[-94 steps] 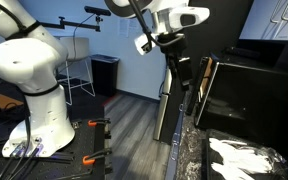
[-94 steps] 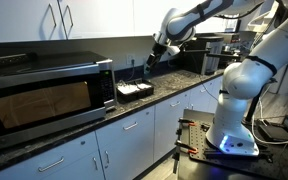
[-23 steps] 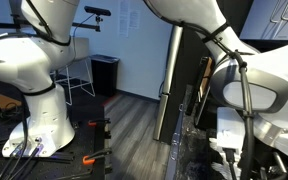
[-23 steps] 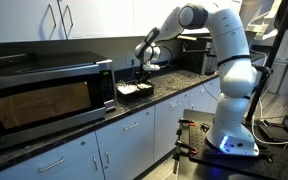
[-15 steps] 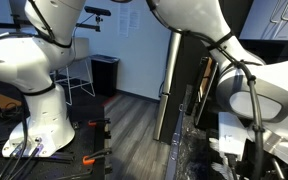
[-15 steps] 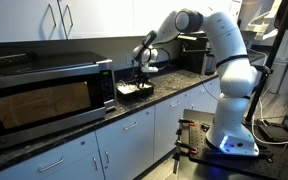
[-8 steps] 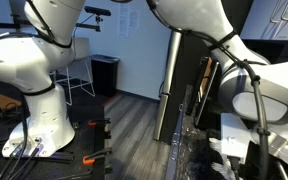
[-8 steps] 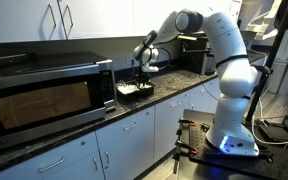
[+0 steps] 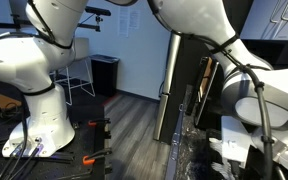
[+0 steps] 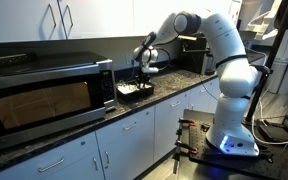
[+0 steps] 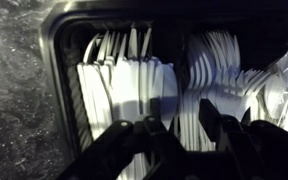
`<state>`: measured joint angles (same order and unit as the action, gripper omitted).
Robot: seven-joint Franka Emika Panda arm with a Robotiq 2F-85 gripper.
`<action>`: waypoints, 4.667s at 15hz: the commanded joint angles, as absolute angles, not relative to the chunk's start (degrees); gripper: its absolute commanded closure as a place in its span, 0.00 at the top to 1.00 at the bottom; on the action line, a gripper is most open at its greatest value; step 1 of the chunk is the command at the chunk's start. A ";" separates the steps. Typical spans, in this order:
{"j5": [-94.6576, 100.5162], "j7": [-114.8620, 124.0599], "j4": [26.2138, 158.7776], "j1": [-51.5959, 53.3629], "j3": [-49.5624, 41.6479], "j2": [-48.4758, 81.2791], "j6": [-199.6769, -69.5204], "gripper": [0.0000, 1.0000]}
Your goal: Remove a knife from the black rack and put it on the counter
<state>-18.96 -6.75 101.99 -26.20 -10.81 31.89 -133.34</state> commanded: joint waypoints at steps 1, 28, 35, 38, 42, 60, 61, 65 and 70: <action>-18.95 -7.18 99.52 -27.14 -10.35 33.02 -130.50 0.44; -5.56 7.98 115.26 -20.78 -18.17 11.82 -127.98 0.01; 1.90 11.50 122.50 -21.61 -22.74 7.24 -132.73 0.01; 5.21 10.44 124.34 -22.65 -24.61 7.09 -136.16 0.01; 7.52 9.47 126.35 -23.97 -26.45 9.20 -143.36 0.01; -9.19 -5.05 126.06 -29.62 -19.16 19.51 -156.73 0.04; -9.30 -5.18 125.93 -29.69 -18.99 19.50 -156.72 0.04; -10.27 -8.35 124.69 -31.57 -17.88 22.25 -159.56 0.01; -8.89 -8.82 123.85 -32.27 -18.13 24.17 -161.24 0.01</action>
